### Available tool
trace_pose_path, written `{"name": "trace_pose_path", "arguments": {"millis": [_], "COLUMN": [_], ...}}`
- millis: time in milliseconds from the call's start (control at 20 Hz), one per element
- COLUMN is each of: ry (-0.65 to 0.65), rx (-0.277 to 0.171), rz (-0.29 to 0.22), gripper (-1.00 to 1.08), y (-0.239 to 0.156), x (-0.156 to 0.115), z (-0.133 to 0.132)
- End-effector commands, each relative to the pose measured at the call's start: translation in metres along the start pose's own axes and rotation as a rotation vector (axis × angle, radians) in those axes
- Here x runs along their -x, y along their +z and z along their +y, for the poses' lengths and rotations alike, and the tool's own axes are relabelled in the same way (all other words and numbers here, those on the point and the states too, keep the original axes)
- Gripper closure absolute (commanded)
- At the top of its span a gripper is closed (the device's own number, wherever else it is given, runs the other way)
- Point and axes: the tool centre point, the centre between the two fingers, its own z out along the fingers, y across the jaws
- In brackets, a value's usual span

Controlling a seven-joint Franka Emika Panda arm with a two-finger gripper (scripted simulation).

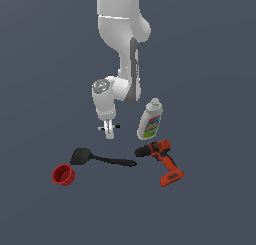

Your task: Pick up a designated object from a clutter of objects.

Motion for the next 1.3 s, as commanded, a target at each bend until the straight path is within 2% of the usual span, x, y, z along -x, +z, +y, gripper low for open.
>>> {"name": "trace_pose_path", "arguments": {"millis": [0,600,900,1250], "ry": [0.000,0.000,0.001,0.003], "rx": [0.000,0.000,0.001,0.002], "rz": [0.000,0.000,0.000,0.003], "gripper": [1.08,1.08,1.08,1.08], "y": [0.000,-0.023,-0.059,-0.118], "x": [0.000,0.002,0.005,0.008], "z": [0.000,-0.010,-0.026,-0.052]}}
